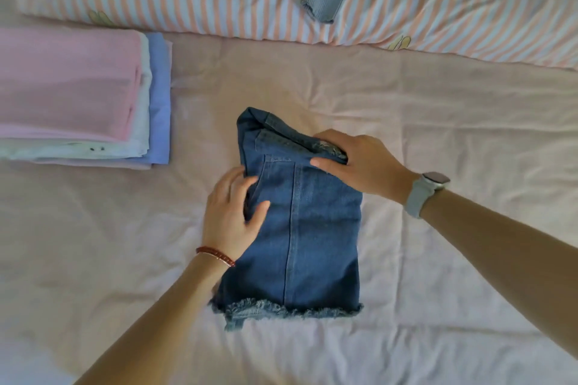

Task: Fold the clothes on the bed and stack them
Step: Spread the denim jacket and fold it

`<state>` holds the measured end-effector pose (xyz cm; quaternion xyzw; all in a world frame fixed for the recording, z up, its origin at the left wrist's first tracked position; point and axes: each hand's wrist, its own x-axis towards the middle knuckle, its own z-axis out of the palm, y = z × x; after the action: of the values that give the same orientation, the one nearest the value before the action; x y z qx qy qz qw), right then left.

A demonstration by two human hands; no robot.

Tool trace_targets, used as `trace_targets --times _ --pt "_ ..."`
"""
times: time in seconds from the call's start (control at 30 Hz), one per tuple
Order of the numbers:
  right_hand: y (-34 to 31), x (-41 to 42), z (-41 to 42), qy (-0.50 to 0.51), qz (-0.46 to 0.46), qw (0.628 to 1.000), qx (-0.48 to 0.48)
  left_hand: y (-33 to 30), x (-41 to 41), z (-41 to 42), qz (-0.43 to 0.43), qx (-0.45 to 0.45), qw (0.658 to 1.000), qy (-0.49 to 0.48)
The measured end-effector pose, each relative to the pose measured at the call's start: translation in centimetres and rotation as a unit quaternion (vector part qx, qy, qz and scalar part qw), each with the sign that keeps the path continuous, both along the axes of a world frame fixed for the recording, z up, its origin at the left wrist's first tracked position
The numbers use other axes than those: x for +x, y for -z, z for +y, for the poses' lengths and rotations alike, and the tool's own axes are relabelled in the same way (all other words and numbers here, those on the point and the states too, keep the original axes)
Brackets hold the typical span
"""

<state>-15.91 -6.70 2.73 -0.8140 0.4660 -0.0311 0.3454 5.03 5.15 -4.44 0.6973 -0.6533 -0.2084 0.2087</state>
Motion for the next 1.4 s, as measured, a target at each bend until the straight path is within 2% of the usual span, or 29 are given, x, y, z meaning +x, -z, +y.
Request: trace_targets --times 0.1,0.17,0.23,0.33,0.47,0.53,0.57,0.67,0.77,0.87,0.93,1.0,1.07,1.13,1.2,1.4 --pt "-0.7 -0.8 4.2 -0.086 0.034 0.996 -0.014 -3.0 2.2 2.0 0.108 -0.032 0.985 -0.131" --pt "-0.9 -1.2 7.2 -0.171 0.071 0.982 -0.04 -4.9 2.7 2.4 0.127 -0.03 0.982 -0.134" --pt "-1.0 -1.2 9.9 -0.207 0.073 0.975 -0.045 -6.5 2.3 2.6 0.112 -0.015 0.989 -0.093" --pt "-0.7 -1.0 12.9 -0.221 0.085 0.971 -0.045 -7.6 1.5 3.3 0.048 -0.016 0.999 0.02" --pt "1.1 -1.8 17.1 -0.246 0.069 0.965 -0.064 -7.6 0.4 5.0 0.057 0.011 0.993 0.102" --pt "2.2 -2.4 19.4 -0.255 0.073 0.957 -0.113 -6.6 -0.6 6.3 -0.03 0.009 0.988 0.15" --pt "2.7 -2.4 20.1 -0.259 0.099 0.953 -0.124 -5.8 -1.2 7.1 -0.084 0.038 0.978 0.185" --pt "4.0 -1.9 20.8 -0.243 0.168 0.95 -0.102 -3.0 -2.0 8.6 -0.209 0.171 0.93 0.247" --pt "5.2 -1.1 20.4 -0.222 0.19 0.956 -0.035 -1.5 -1.5 8.3 -0.235 0.163 0.927 0.241" --pt "5.5 -1.5 20.9 -0.239 0.176 0.955 -0.016 -1.0 -1.1 8.1 -0.272 0.147 0.916 0.256" --pt "5.0 -2.0 21.0 -0.195 0.11 0.972 -0.065 -0.7 -1.3 8.6 -0.282 0.149 0.913 0.253" --pt "4.9 -1.9 20.7 -0.087 0.049 0.976 -0.192 -0.2 -1.3 8.7 -0.276 0.161 0.915 0.246" --pt "4.9 -1.0 19.8 -0.023 0.097 0.968 -0.232 0.8 -1.0 8.7 -0.261 0.168 0.919 0.244" --pt "6.0 -0.4 19.1 -0.033 0.163 0.963 -0.211 1.4 -0.5 8.4 -0.262 0.166 0.918 0.249" --pt "8.0 -0.8 18.7 -0.057 0.183 0.958 -0.211 1.6 -0.2 8.1 -0.261 0.151 0.918 0.259" --pt "14.2 -2.0 18.3 -0.04 0.15 0.941 -0.3 5.1 0.1 7.4 -0.261 0.077 0.926 0.262"
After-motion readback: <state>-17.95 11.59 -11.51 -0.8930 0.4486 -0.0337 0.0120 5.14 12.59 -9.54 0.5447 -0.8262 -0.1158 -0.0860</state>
